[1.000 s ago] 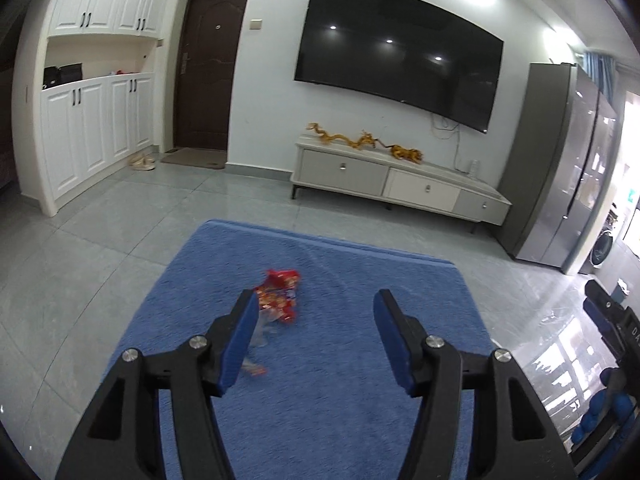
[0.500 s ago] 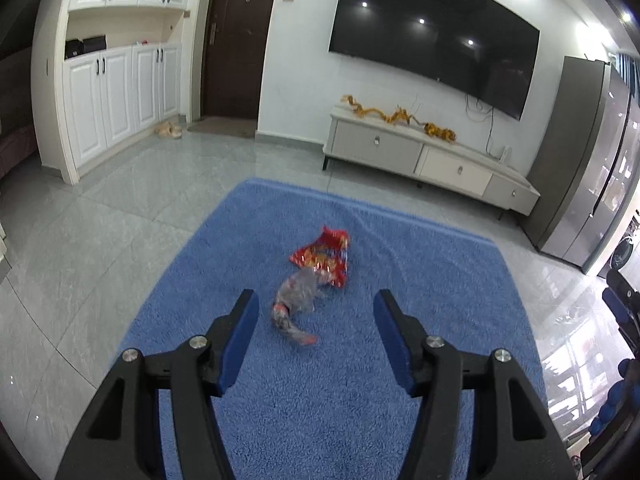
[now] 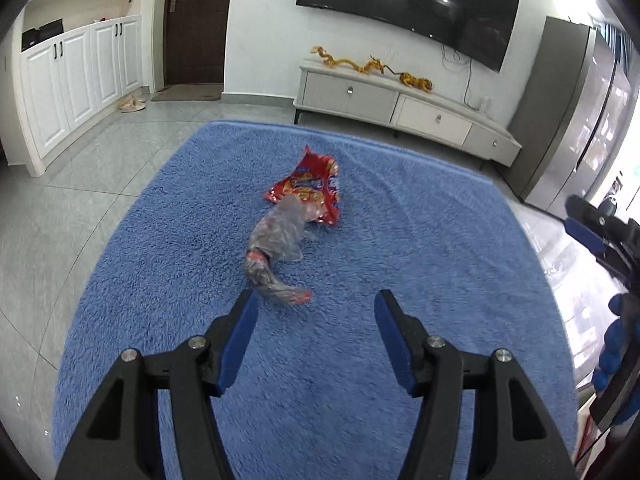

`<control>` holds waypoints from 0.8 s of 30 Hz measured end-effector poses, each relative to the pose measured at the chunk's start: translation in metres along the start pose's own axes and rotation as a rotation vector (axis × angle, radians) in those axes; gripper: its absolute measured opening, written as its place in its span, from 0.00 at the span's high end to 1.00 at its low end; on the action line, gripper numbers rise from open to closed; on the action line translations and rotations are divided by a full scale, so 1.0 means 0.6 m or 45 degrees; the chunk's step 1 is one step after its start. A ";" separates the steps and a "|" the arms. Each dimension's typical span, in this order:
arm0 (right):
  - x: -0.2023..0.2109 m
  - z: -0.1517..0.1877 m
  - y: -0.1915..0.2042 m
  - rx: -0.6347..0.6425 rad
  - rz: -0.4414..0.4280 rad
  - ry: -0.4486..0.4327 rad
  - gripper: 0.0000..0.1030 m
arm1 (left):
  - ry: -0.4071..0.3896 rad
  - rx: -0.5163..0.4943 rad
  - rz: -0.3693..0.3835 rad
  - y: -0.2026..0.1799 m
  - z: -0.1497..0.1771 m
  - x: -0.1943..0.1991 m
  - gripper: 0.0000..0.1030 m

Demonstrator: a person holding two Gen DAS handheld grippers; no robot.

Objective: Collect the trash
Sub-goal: 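Move both open tools back toward the red snack bag on the rug, then grasp the red snack bag with the right tool while the left grasps the clear bag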

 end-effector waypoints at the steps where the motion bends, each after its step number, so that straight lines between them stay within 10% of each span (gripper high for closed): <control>1: -0.022 0.004 0.014 0.017 -0.019 0.037 0.31 | 0.003 0.004 -0.004 0.007 0.000 -0.009 0.43; 11: -0.229 0.048 0.136 0.060 -0.258 0.332 0.31 | 0.089 0.029 0.020 0.071 -0.023 -0.109 0.45; 19: -0.363 0.080 0.169 0.009 -0.263 0.454 0.44 | 0.136 -0.006 0.075 0.069 -0.020 -0.151 0.77; 24: -0.388 0.084 0.156 -0.032 -0.274 0.481 0.91 | 0.115 0.022 0.076 0.074 -0.020 -0.147 0.85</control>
Point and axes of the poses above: each gripper's, at about its wrist camera, not at the fingertips, and x roughly against the way its jaws point, y to its left, z to its underside, the point moved 3 cm from there along -x, roughly the way its jaws point, and after that the axes turned 8 degrees about -y, right-handed, at the moved point
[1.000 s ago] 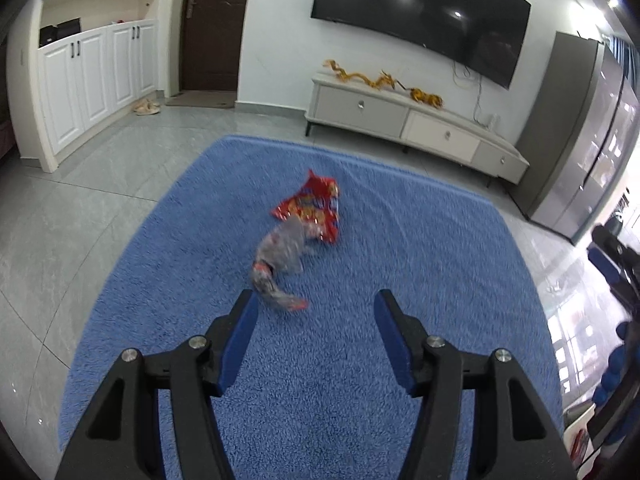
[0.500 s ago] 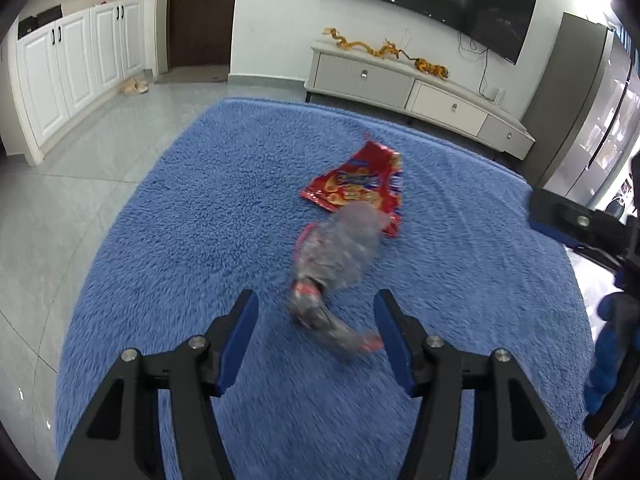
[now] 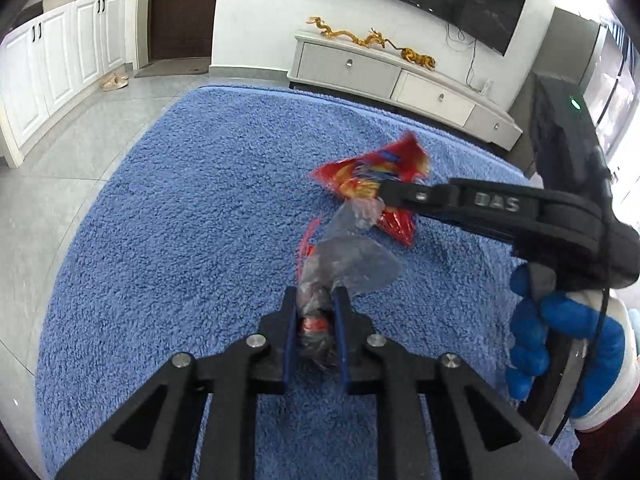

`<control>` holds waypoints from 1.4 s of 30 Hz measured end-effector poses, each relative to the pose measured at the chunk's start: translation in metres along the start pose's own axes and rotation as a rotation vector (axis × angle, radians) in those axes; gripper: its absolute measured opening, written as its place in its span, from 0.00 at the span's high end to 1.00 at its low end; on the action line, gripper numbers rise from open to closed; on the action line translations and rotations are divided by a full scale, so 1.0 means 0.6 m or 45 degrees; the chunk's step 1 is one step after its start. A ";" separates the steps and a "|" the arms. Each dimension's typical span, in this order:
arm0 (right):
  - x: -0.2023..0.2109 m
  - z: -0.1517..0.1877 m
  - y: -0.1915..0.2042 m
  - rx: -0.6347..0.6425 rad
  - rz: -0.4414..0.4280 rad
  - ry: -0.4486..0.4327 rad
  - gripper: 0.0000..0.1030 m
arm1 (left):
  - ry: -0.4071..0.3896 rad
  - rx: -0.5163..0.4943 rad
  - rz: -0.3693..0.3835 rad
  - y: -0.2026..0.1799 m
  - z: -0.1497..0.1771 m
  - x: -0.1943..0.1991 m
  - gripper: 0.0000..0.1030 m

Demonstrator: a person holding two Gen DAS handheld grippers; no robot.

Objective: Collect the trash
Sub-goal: 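Grasp the red snack bag with the right tool while the left grasps the clear bag, then carry both bags over the bin and open both tools to drop them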

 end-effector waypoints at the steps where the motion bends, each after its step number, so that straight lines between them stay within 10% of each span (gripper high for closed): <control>1: 0.013 0.000 -0.004 -0.016 -0.023 -0.013 0.92 | -0.008 0.001 -0.002 -0.001 0.000 0.003 0.85; 13: 0.269 0.039 -0.066 -0.113 0.017 -0.302 0.93 | -0.056 -0.088 0.100 -0.145 -0.008 0.072 0.86; 25: 0.586 0.140 -0.277 -0.432 0.352 -0.637 0.93 | -0.002 -0.418 0.404 -0.518 -0.010 0.061 0.86; 42: 0.580 0.223 -0.610 -1.008 0.589 -0.499 0.93 | 0.330 -0.651 0.473 -0.863 0.045 -0.173 0.86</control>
Point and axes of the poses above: each gripper's, at about its wrist camera, not at the fingertips, and x roughly against the way its jaws point, y to its left, z to its underside, the point moved 3 cm from there along -x, roughly the way its jaws point, and after that the axes turned 8 degrees about -y, right-handed, at the moved point
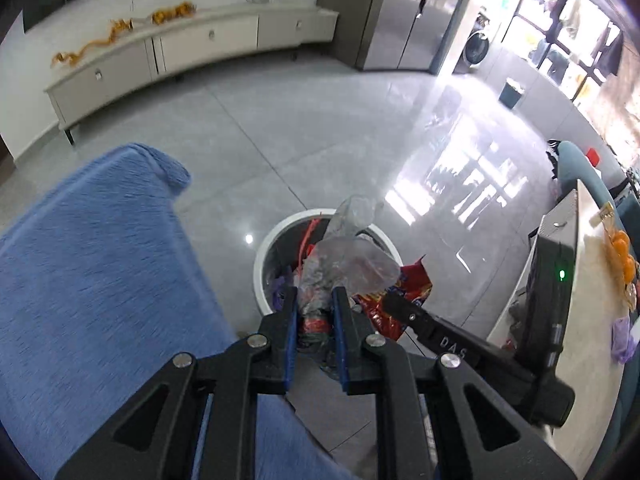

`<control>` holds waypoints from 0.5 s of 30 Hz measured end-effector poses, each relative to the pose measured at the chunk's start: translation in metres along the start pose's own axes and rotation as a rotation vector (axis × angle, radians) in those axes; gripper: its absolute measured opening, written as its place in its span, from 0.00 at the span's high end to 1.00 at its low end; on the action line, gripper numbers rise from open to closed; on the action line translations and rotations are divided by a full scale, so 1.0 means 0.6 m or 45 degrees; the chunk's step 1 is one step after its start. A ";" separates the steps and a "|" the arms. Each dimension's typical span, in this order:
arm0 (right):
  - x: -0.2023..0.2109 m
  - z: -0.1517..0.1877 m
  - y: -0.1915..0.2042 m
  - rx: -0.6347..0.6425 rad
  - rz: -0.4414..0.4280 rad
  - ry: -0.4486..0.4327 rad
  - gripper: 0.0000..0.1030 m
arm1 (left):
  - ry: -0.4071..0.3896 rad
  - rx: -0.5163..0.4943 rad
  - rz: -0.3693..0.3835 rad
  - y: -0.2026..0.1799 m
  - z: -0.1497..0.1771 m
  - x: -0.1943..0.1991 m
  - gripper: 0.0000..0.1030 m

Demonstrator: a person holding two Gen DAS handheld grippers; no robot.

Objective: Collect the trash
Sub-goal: 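Carry both bags over the bin and open both tools to drop them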

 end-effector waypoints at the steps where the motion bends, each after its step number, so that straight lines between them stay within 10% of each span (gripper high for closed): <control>1: -0.010 -0.002 -0.011 -0.009 0.007 0.016 0.93 | 0.027 0.002 0.002 0.001 -0.002 -0.017 0.85; 8: -0.085 -0.017 -0.038 -0.007 0.106 0.092 0.89 | 0.127 0.044 0.003 0.004 -0.037 -0.121 0.84; 15: -0.106 -0.026 -0.056 -0.030 0.167 0.084 0.65 | 0.172 0.156 0.046 0.031 -0.049 -0.178 0.69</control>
Point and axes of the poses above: each gripper's, at about its wrist camera, not at the fingertips, and x roughly against the way its jaws point, y to its left, z to its underside, the point moved 3 cm from there along -x, roughly the way its jaws point, and after that the axes turned 8 degrees about -y, right-handed, at the moved point
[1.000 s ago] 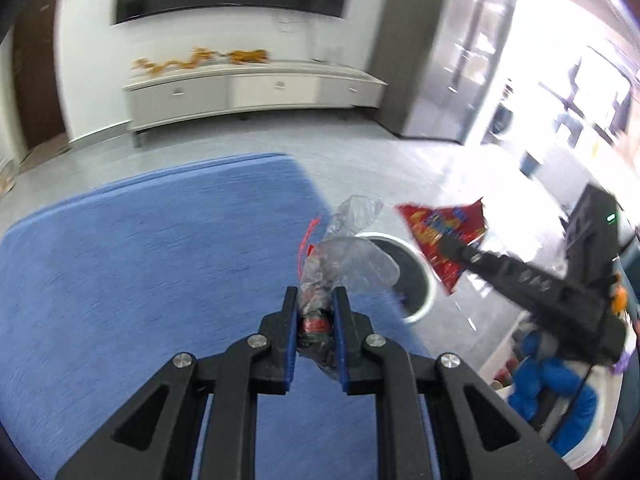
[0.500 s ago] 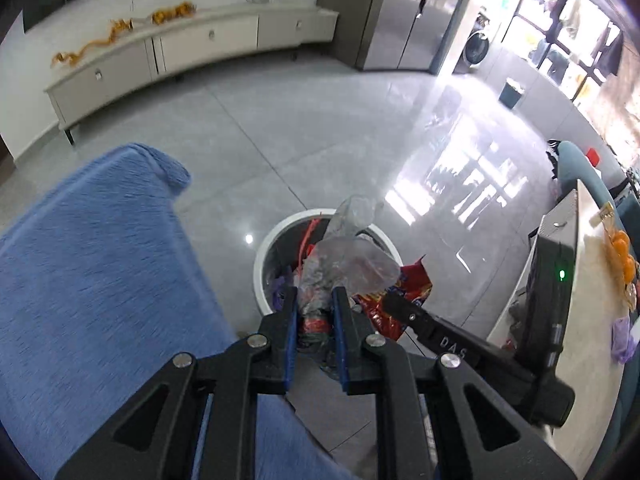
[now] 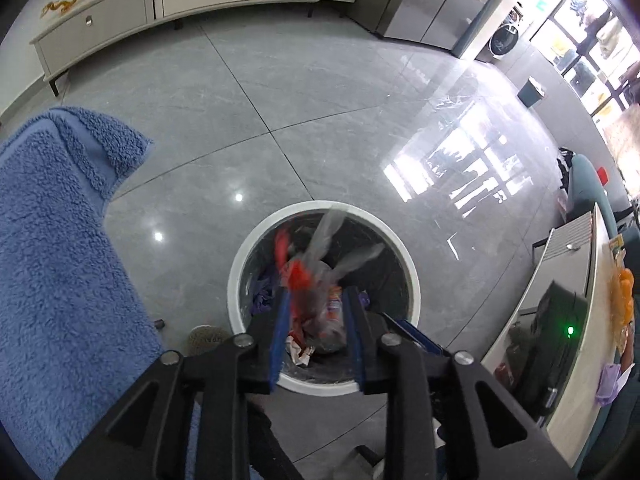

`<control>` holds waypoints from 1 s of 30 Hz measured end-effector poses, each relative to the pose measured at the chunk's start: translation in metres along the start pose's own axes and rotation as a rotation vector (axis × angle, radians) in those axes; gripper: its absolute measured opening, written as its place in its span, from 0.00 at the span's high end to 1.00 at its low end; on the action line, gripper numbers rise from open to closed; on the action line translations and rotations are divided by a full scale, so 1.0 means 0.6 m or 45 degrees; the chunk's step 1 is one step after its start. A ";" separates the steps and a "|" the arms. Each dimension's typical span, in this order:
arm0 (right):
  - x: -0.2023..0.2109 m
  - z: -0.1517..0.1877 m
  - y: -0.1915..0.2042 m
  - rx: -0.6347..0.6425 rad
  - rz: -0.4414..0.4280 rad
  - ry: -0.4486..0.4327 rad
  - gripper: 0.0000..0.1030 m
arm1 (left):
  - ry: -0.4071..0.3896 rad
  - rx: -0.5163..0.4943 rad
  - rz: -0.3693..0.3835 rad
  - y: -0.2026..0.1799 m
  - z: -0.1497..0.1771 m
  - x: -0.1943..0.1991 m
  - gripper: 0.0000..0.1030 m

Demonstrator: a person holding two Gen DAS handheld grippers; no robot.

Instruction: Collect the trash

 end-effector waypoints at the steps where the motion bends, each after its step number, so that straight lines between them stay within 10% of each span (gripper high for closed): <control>1: 0.000 -0.001 0.000 0.000 0.002 -0.002 0.64 | -0.003 0.018 0.013 0.006 0.002 0.004 0.63; 16: 0.130 0.013 0.062 0.087 -0.054 -0.197 0.51 | -0.254 0.053 -0.037 0.044 0.036 0.180 0.59; 30: 0.296 0.142 0.225 0.482 -0.243 -0.319 0.40 | -0.459 0.142 -0.228 0.164 0.204 0.432 0.56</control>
Point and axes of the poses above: each gripper's, at about its wrist camera, not at the fingertips, and x roughly against the way its jaws point, y to its left, z to its underside, the point moved 3 cm from there along -x, roughly the way its jaws point, and after that the axes turned 8 degrees about -y, right-handed, at the moved point
